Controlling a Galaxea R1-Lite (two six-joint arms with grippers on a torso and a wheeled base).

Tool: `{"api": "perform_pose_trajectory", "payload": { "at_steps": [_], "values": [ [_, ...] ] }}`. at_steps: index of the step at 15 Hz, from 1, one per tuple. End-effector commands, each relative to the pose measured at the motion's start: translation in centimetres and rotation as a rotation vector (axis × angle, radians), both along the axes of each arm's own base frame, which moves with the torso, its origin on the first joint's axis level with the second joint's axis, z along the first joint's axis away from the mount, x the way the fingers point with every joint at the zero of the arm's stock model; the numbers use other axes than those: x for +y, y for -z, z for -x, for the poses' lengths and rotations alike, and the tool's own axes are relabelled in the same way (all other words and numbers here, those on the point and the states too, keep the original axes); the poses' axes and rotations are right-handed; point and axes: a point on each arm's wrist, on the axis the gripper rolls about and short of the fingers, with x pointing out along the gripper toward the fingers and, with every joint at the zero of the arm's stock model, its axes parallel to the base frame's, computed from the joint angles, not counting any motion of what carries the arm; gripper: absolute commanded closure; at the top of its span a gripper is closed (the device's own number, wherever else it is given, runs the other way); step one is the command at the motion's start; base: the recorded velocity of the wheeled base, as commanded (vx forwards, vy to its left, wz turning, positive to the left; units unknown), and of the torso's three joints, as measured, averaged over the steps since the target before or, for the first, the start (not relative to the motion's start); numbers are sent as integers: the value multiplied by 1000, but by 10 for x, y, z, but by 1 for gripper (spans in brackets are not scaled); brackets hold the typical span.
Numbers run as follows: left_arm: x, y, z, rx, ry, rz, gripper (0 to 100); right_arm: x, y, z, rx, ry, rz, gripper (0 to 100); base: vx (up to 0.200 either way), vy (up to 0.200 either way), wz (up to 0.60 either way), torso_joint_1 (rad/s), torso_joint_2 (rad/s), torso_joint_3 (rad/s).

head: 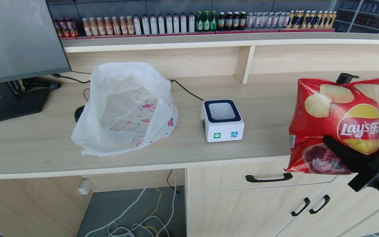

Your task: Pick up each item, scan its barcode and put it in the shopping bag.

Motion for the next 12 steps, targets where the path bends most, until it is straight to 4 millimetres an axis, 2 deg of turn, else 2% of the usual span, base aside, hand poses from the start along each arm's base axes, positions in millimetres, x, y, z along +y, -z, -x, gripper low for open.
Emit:
{"api": "perform_pose_trajectory", "payload": {
  "at_steps": [1, 5, 7, 10, 12],
  "values": [
    [0, 0, 0, 0, -1, 1, 0, 0, -2, -1, -9, -1, 1, 100, 0, 200, 0, 2, 12, -2],
    [0, 0, 0, 0, -1, 1, 0, 4, -15, -15, -53, 6, 10, 100, 0, 200, 0, 4, 4, 4],
    [0, 0, 0, 0, -1, -1, 0, 6, -18, -23, -59, 12, 18, 100, 0, 0, 0, 0, 0, 0],
    [0, 0, 0, -2, 1, -1, 0, 13, -40, -50, -135, 57, 49, 100, 0, 0, 0, 0, 0, 0],
    [0, 0, 0, 0, 1, -1, 0, 17, -47, -60, -167, 70, 74, 100, 0, 0, 0, 0, 0, 0]
  ]
}}
